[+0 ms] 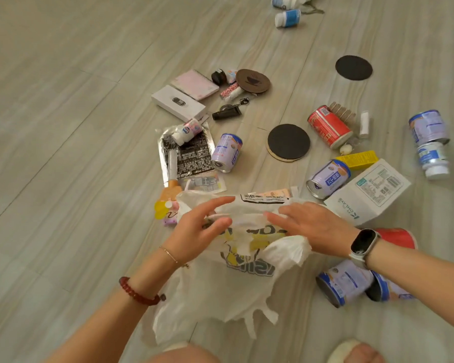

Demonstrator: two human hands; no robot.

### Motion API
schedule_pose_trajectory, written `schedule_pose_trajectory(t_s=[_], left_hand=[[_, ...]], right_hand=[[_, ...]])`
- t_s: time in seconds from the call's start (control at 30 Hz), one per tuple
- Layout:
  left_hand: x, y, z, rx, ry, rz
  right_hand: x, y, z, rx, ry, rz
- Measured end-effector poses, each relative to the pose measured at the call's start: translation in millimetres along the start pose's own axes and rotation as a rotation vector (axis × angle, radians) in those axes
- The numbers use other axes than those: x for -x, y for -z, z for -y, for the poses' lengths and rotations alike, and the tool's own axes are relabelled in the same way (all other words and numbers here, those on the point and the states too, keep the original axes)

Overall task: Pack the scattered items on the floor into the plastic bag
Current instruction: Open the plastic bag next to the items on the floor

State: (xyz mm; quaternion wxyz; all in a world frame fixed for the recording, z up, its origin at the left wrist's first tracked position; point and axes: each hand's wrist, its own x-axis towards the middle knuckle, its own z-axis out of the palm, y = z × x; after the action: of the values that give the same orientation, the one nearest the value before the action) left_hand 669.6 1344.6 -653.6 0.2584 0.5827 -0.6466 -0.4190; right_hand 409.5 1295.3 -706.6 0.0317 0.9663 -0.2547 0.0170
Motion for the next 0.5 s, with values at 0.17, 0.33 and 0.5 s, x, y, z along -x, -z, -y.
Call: schedule_pose_trajectory(t_s=[0.17,0.33,0.5], left_hand=[[4.2,-9.9,16.2,-0.107,-0.056,-0.157],[-11.5,-17.4,27.7,-0.160,0.088,-0.453],[-13.8,-34.4,23.1,-0.201,0.085,-0.495]], right_hand=[[19.1,4.4,-2.5,-0.002,0.127,0.008],[40.2,15.7,5.9,0.015,0.355,0.088],[29.8,38.7,21.6,-0.441,-0.383,0.414]])
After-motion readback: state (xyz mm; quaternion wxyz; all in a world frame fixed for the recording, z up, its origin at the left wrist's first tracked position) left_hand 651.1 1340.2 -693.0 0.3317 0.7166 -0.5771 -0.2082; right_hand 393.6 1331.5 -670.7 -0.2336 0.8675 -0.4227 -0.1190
